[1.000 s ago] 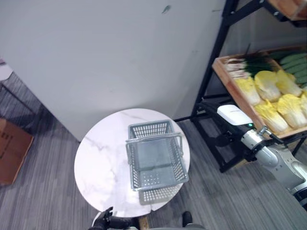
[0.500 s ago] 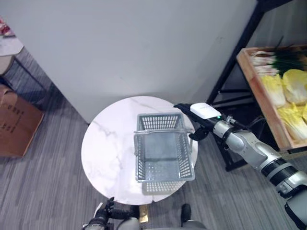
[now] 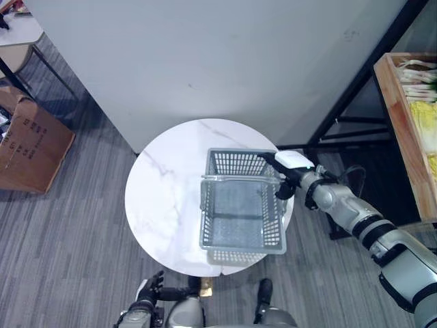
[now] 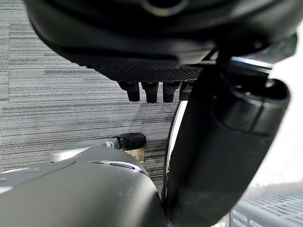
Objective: Get the vegetables into the basket
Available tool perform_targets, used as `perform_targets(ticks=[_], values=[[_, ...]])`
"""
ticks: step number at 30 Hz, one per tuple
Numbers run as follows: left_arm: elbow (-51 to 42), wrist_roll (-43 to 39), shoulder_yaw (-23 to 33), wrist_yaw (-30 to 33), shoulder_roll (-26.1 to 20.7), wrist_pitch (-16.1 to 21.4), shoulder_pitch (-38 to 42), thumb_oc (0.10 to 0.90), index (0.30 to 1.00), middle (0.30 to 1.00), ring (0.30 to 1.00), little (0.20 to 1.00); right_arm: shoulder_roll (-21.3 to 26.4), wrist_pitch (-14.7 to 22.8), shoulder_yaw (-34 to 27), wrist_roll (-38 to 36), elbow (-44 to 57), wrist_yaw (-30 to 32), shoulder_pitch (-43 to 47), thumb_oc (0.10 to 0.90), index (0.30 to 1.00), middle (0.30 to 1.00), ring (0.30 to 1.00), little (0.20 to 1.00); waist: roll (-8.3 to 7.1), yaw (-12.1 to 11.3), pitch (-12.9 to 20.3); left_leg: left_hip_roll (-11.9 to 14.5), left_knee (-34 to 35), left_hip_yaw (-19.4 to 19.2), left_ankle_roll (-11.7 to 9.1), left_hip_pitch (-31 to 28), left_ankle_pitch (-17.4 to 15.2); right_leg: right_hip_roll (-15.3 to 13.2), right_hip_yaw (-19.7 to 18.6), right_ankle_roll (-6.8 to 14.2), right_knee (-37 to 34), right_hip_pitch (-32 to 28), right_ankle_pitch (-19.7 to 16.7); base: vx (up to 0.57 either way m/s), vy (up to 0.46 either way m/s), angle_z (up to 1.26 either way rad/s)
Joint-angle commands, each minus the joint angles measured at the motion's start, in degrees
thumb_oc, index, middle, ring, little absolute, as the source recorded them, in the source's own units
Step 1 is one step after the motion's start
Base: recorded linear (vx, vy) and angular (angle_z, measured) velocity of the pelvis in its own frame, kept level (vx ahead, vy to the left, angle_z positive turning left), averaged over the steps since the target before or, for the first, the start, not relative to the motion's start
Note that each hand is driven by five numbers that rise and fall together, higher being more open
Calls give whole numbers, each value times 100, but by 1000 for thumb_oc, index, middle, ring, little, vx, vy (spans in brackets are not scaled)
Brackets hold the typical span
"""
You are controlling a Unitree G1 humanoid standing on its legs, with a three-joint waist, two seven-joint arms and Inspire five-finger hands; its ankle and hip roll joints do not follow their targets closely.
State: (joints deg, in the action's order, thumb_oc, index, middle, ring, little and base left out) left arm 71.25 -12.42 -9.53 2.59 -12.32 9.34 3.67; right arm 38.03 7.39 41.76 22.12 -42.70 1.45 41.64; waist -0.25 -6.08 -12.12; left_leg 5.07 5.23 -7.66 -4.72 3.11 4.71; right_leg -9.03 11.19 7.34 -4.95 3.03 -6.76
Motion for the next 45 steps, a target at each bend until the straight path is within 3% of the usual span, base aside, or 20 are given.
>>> perform_targets(ticks=[1, 6, 16, 25, 28, 32, 35, 37, 45], values=[[334, 61, -443, 175, -313, -3, -98, 900, 1000, 1000, 1000, 1000, -36, 89, 0, -119, 39, 422, 1020, 400, 300, 300, 300, 300, -216, -107, 38, 37, -23, 44, -174, -43, 29, -230, -111, 211, 64, 64, -328, 8, 8, 4], [348, 143, -460, 178, -294, -21, -129, 900, 1000, 1000, 1000, 1000, -18, 116, -14, -121, 341, 378, 887, 400, 300, 300, 300, 300, -207, -81, 71, 29, -23, 48, -173, -89, -7, -242, -115, 213, 55, 19, -311, 4, 4, 2], [356, 499, -222, 161, -241, -125, -203, 900, 1000, 1000, 1000, 1000, 390, 341, -347, -6, 2645, 79, 287, 400, 300, 300, 300, 300, -257, 89, 313, 33, -23, -129, -155, -482, -195, -247, -218, 231, 31, -221, -236, 44, 13, -6], [403, 793, -131, 79, -231, -189, -320, 900, 1000, 1000, 1000, 1000, 608, 443, -561, -99, 3234, -184, -259, 400, 300, 300, 300, 300, -267, 162, 489, 33, -23, -212, -148, -698, -268, -235, -243, 233, 6, -409, -187, 11, 0, -3], [472, 902, -81, 73, -223, -199, -352, 900, 1000, 1000, 1000, 1000, 669, 489, -952, -440, 3530, -163, -629, 400, 300, 300, 300, 300, -272, 206, 517, 31, -23, -234, -151, -734, -274, -232, -250, 238, 8, -435, -192, 0, 0, 0], [476, 947, 0, 97, -211, -208, -419, 900, 1000, 1000, 1000, 1000, 524, 554, -1697, -1561, 3915, -188, -1393, 400, 300, 300, 300, 300, -262, 277, 548, 29, -23, -269, -144, -771, -282, -237, -265, 239, 5, -454, -202, -7, 1, -5], [481, 954, 8, 97, -212, -209, -440, 900, 1000, 1000, 1000, 1000, 526, 573, -1865, -1705, 3994, -191, -1551, 400, 300, 300, 300, 300, -266, 277, 566, 26, -23, -271, -143, -780, -288, -235, -269, 241, 4, -460, -199, -1, 1, -8], [511, 1013, 100, 94, -189, -206, -498, 900, 1000, 1000, 1000, 1000, 431, 672, -2574, -2534, 4311, -178, -2189, 400, 300, 300, 300, 300, -249, 361, 621, 21, -23, -310, -146, -819, -297, -241, -292, 254, -2, -474, -214, 2, 0, -5], [517, 1055, 197, 67, -158, -200, -558, 900, 1000, 1000, 1000, 1000, 636, 791, -3261, -2648, 4724, -171, -2766, 400, 300, 300, 300, 300, -236, 414, 688, 31, -23, -354, -159, -871, -315, -236, -284, 271, -2, -507, -212, 11, -6, -5]])
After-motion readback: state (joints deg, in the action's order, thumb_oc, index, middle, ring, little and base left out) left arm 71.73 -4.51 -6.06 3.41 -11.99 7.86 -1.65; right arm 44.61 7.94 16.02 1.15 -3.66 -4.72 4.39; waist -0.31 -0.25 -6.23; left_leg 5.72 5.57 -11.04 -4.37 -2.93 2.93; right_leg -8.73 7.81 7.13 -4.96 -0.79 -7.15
